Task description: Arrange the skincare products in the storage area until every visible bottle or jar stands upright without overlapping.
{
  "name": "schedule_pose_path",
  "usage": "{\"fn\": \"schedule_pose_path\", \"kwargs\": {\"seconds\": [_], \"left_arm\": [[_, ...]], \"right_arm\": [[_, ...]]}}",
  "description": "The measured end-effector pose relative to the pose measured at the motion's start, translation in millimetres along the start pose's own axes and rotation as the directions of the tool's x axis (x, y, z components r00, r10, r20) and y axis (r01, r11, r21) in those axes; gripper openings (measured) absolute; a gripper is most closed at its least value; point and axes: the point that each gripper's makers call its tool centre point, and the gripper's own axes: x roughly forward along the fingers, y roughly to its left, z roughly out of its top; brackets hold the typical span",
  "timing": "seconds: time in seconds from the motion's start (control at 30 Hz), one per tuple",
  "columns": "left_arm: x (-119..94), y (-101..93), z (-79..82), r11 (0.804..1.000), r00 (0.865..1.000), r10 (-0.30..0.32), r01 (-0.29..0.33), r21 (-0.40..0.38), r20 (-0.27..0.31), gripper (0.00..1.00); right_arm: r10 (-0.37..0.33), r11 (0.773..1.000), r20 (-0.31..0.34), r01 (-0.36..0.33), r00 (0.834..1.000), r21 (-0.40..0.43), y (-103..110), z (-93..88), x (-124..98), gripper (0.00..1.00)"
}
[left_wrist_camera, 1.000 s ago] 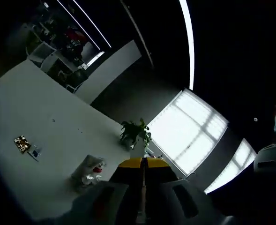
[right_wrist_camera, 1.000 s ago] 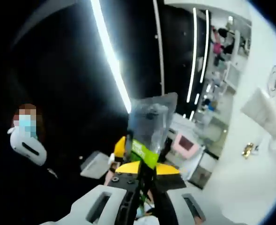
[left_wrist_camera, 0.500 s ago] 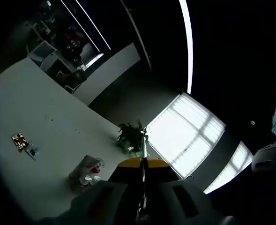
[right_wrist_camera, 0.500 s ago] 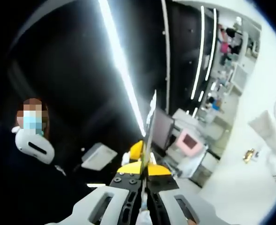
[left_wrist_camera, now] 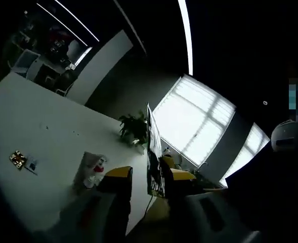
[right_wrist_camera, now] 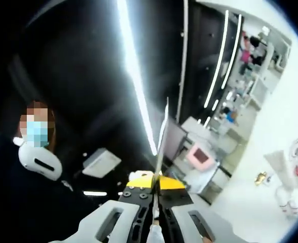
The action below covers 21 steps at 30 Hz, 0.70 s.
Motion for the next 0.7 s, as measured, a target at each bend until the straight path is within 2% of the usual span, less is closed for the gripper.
{"fn": "schedule_pose_path", "kwargs": {"seconds": [0.1,0.17,0.27,0.33,0.37,0.47,0.57,0.7], "left_arm": [[3,-4.2,-2.1,1.000,1.000,-0.019,0.019,0.015,-0.010,0.29],[5,-6.5,-5.1,0.998,0.999,-0.024,0.026,0.052,-0.031,0.31],[8,-15.7,-3.3,0.993,0.998,-0.054,0.055,0.105,-0.012,0.46],[8,-17.5,-3.3,0.992,0.998,-0.058,0.059,0.111,-0.006,0.50],[8,-16.7,-4.2,0.991,0.999,-0.054,0.054,0.122,-0.006,0.48],[6,-9.6,-8.2,0.989,1.000,-0.021,0.023,0.148,-0.017,0.34],[2,-7.8,-9.3,0.991,1.000,-0.022,0.023,0.132,-0.005,0.21],[-1,-6.8,-9.5,0.994,1.000,-0.023,0.020,0.111,0.022,0.15]], "right_arm": [[-0.007,0.999,-0.086,0.002,0.996,-0.054,8,-5.5,5,0.00],[-0.018,0.995,-0.153,0.003,0.988,-0.097,12,-10.6,9,0.00],[-0.048,0.988,-0.231,0.012,0.972,-0.154,15,-18.6,13,0.00],[-0.044,0.987,-0.236,0.006,0.971,-0.159,18,-19.0,17,0.00],[-0.036,0.988,-0.235,-0.001,0.971,-0.155,20,-18.6,18,0.00],[-0.019,0.988,-0.246,-0.019,0.969,-0.151,26,-19.3,23,0.00],[-0.055,0.981,-0.316,-0.007,0.947,-0.192,23,-28.1,24,0.00],[-0.059,0.978,-0.334,-0.012,0.941,-0.207,28,-30.2,28,0.00]]}}
